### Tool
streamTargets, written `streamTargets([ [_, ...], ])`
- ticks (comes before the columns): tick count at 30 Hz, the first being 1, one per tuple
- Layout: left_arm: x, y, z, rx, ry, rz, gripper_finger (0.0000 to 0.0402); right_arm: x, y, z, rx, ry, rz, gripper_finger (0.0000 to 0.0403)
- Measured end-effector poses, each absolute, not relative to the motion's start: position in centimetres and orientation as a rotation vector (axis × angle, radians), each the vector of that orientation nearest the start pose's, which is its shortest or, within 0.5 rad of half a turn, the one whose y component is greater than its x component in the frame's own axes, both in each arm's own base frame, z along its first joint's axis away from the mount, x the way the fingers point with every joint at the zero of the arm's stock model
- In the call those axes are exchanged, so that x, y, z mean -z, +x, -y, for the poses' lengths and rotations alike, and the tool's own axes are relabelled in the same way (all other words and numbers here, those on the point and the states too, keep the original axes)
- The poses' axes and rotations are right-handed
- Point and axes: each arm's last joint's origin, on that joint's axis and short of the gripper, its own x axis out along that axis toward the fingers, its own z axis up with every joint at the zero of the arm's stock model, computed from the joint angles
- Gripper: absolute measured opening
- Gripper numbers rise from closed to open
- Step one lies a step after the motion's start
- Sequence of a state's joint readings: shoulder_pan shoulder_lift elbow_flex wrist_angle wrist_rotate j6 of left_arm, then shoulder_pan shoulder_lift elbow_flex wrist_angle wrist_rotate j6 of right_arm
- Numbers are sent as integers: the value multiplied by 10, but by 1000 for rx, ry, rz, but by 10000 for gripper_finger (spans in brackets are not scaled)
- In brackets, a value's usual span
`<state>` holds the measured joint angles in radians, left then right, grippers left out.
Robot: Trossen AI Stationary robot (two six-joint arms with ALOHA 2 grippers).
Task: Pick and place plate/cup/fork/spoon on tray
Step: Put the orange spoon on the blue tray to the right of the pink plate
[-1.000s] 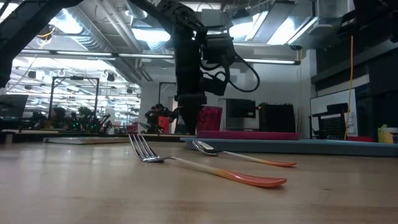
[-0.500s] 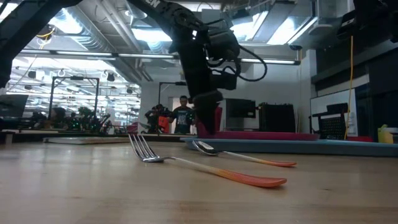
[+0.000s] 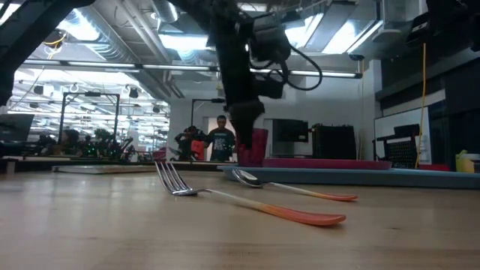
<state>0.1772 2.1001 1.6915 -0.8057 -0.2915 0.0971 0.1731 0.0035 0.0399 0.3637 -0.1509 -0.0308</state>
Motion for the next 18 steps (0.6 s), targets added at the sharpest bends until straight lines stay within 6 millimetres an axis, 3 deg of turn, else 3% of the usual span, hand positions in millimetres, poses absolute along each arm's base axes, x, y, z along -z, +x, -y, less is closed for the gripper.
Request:
streamTargets([
  [8,-231,408,-51,-379,152,-1505,70,-211,85,-19,-313,-27,407,108],
  [14,-225,381,-26,-327,251,-1790,70,-211,85,-19,-313,-26,405,108],
  [18,-217,372,-13,-424,259,-1849,70,-211,85,-19,-314,-26,404,108],
])
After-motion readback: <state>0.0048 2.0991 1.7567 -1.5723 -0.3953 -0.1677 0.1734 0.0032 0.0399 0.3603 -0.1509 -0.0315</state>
